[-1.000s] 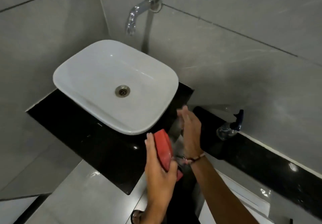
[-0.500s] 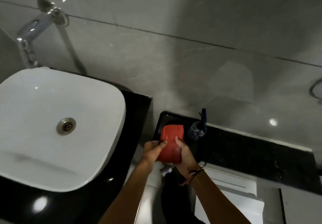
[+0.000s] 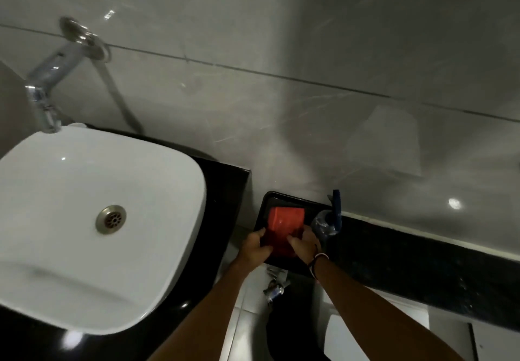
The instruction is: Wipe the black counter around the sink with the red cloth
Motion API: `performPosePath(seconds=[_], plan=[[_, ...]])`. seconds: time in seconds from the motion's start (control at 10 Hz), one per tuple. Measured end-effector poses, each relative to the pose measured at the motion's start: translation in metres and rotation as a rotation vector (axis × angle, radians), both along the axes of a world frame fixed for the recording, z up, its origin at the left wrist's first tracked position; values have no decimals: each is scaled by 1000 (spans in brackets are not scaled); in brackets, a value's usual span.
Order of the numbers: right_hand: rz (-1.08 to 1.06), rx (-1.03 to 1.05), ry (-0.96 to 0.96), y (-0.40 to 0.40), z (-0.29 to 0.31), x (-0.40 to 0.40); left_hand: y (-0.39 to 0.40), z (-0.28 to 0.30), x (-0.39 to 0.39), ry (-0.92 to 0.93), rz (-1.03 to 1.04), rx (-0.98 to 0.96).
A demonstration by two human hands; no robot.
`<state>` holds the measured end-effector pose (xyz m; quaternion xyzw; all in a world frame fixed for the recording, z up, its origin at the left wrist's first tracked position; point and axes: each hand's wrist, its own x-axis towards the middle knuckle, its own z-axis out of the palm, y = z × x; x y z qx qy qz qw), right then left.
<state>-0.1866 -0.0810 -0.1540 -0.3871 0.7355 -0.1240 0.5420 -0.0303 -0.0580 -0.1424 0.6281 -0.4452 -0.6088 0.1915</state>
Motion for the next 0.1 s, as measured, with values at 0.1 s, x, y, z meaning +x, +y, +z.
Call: performPosePath(seconds=[0.1], plan=[[245, -100, 337, 8, 35, 11, 10, 29, 6, -185, 1, -54]])
